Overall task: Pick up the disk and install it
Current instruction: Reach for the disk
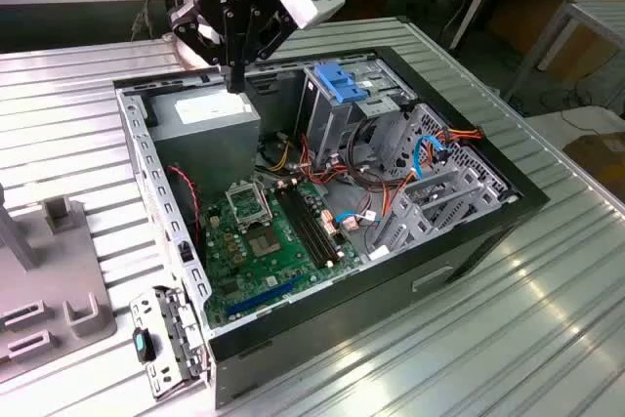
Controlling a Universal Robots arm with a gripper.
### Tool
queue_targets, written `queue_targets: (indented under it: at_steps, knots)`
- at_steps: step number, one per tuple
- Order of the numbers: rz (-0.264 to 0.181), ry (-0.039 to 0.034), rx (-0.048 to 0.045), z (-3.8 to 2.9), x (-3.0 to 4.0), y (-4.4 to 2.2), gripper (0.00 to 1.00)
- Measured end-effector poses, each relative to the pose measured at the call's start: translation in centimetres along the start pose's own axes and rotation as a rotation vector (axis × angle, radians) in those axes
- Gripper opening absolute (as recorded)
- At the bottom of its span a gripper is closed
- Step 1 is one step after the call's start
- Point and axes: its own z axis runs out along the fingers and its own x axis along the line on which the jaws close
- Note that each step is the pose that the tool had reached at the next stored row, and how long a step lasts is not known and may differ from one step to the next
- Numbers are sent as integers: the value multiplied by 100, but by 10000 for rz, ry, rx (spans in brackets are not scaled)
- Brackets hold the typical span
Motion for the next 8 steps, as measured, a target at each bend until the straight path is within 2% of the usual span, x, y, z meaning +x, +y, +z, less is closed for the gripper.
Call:
queue_targets:
  at_steps: [8]
  knots:
    - [0,0,0,0,0,0,11]
